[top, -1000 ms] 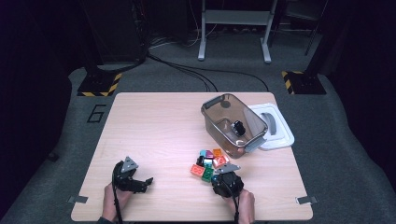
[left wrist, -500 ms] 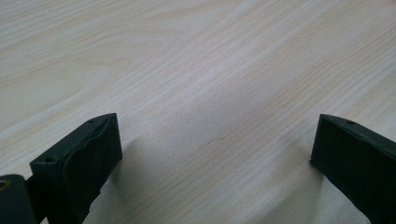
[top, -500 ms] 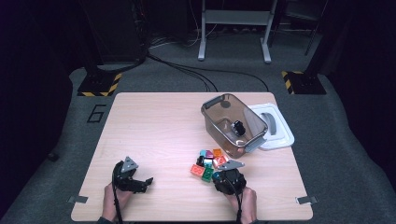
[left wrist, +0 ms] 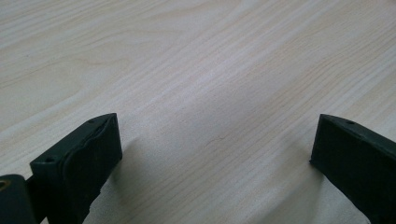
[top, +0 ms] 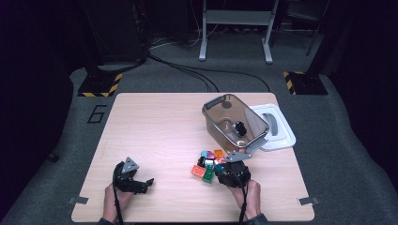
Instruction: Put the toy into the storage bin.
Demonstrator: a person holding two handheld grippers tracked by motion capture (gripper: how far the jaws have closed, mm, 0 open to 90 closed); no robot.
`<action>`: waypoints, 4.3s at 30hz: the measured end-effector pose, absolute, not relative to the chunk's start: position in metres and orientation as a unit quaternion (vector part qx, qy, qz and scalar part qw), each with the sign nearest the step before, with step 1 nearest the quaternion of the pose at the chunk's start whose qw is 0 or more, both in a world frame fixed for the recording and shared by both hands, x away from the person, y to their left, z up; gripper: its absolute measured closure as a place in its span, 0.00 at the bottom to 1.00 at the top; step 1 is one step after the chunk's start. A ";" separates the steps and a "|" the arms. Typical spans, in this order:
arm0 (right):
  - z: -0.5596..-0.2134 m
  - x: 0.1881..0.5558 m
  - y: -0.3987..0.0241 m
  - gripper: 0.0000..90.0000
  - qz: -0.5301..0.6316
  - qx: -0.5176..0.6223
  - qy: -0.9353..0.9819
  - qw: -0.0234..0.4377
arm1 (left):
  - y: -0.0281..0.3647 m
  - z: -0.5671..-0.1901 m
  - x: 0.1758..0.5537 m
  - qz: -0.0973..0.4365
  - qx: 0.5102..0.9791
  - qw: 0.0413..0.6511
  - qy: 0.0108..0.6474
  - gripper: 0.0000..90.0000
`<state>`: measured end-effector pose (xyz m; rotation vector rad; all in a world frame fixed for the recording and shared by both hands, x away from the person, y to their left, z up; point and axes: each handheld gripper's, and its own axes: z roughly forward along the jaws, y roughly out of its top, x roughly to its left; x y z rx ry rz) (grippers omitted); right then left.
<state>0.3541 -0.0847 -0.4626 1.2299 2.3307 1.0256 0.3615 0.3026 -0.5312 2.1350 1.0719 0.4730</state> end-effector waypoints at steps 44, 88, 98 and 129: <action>-0.365 0.420 -0.112 0.65 0.390 0.428 0.793 0.190 | 0.303 -0.531 0.362 0.180 0.824 0.345 0.412 0.02; -0.387 0.424 -0.147 0.59 0.310 0.482 0.798 0.190 | 0.303 -0.531 0.362 0.180 0.824 0.345 0.412 0.02; -0.384 0.402 -0.138 0.28 0.335 0.463 0.798 0.193 | 0.303 -0.531 0.362 0.180 0.824 0.345 0.412 0.02; -0.489 0.369 -0.058 0.01 0.319 0.345 0.877 0.100 | 0.303 -0.531 0.362 0.180 0.824 0.345 0.412 0.02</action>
